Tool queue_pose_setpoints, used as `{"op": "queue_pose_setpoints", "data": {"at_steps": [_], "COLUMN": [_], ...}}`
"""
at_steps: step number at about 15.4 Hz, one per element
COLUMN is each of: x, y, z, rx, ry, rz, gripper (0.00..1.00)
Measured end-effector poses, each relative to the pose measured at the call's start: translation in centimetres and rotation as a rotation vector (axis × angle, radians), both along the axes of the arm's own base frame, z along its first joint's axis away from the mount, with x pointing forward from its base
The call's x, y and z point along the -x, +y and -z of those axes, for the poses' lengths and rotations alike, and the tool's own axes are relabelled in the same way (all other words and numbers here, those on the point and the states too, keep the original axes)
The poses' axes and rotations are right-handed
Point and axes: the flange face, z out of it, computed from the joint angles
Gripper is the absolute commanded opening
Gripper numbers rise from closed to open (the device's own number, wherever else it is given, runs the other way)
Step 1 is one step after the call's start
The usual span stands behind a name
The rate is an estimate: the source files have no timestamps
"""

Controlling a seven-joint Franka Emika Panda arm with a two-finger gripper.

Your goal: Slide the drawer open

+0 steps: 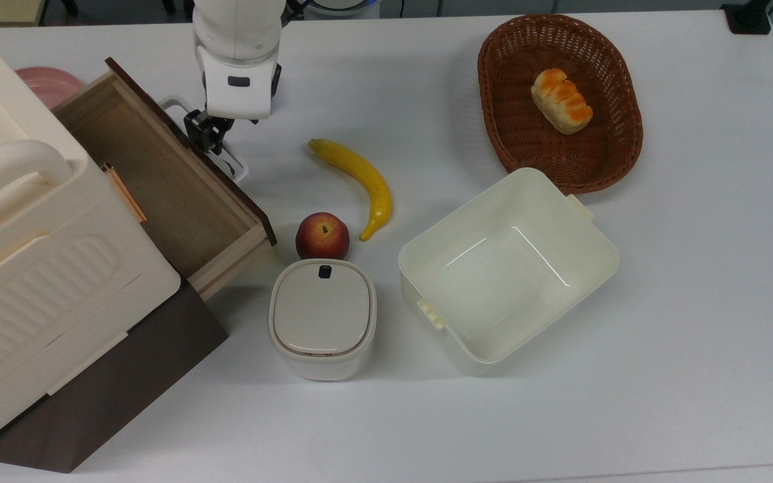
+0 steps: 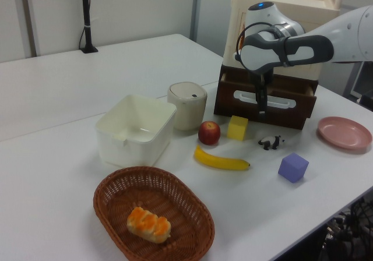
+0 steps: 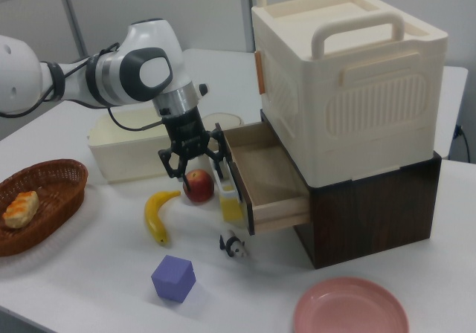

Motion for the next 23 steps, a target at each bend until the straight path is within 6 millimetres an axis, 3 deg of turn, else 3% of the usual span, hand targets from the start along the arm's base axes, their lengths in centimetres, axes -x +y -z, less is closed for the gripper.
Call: {"op": "queue_pose_setpoints", "data": {"at_steps": [7,8,11,16,18,20,23], "x": [0.2,0.1,-0.9,-1.1,-1.3,-0.6,2.3], "y": [0.5,0.5,0.4,0.4,0.8,2.6,4.6], "z": [0.5,0.3,-2.9,-3.7,-5.5,-8.5,-13.2], "rx": [-0.002,-0.001,0.003,0.003,-0.001,-0.048,-0.115], "ry": [0.009,0.005,-0.061,-0.077,-0.089,-0.074,-0.039], "rz": [-0.001,-0.001,-0.003,-0.002,0.001,0.009,0.027], "gripper": [1.00,0.95,0.98,1.00,1.00,1.00,1.00]}}
